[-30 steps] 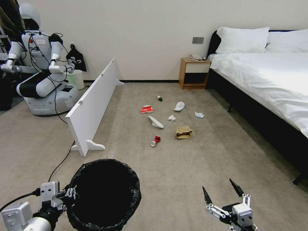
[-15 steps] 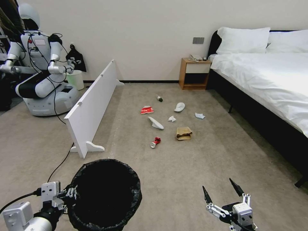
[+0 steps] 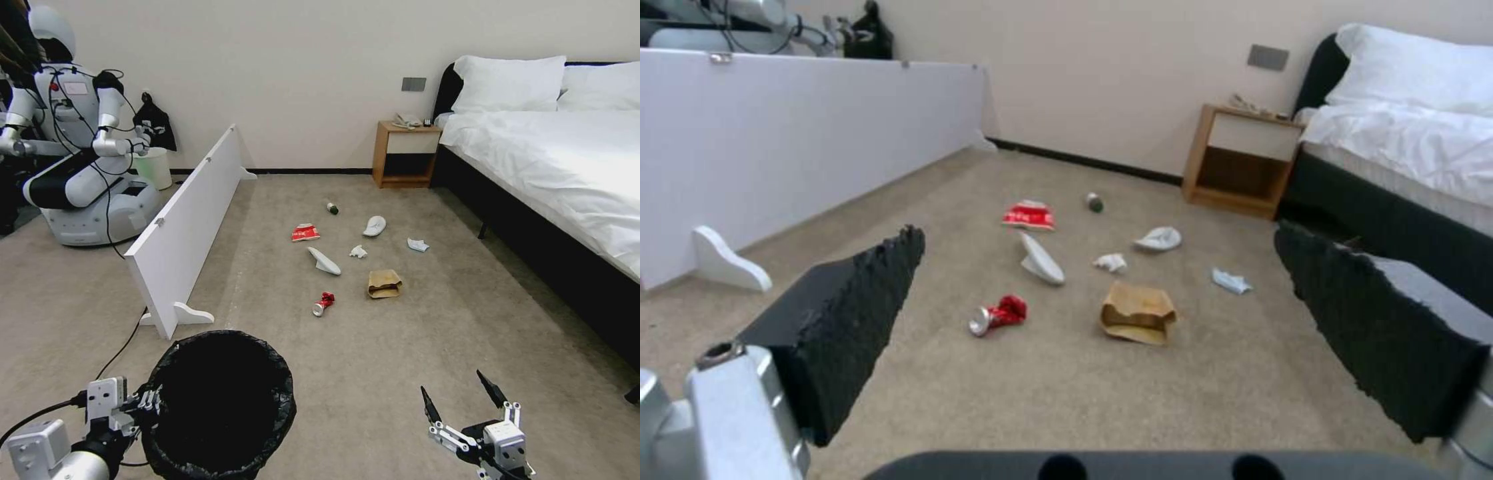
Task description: Pick up the trash bin, then pick up the garbage from the floor and place it into the trash bin.
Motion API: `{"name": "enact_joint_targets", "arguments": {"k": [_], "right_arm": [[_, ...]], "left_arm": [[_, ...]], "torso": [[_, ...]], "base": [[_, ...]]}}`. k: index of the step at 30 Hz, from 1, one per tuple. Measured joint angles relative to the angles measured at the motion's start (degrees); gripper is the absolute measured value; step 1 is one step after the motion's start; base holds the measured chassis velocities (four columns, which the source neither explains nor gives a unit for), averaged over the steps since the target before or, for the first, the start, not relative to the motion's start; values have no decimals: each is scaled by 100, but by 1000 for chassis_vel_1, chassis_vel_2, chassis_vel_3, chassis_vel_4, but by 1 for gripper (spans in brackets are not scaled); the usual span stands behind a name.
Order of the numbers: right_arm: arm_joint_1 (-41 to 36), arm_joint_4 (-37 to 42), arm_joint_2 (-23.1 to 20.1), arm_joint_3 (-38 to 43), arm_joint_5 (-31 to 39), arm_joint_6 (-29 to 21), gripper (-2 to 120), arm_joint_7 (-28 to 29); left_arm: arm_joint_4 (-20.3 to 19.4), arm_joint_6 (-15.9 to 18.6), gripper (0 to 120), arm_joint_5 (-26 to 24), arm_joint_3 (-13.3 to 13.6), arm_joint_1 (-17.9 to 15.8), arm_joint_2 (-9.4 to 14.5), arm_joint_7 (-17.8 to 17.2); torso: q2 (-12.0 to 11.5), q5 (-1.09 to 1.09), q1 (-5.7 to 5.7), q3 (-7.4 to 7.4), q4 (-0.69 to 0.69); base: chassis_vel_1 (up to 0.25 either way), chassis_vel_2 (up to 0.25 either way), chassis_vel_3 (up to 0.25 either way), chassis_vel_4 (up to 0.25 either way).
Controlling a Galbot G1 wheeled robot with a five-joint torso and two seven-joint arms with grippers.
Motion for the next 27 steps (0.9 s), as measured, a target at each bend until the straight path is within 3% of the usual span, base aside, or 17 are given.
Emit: {"name": "enact_joint_targets", "arguments": {"k": [27], "right_arm": [[-14, 5, -7, 31, 35, 39, 100, -61]], "left_arm": [[11, -8, 5, 31, 22, 3, -26, 29]], "torso": [[0, 1, 0, 0, 0]], "base": [[-89, 83, 83, -82]]}}
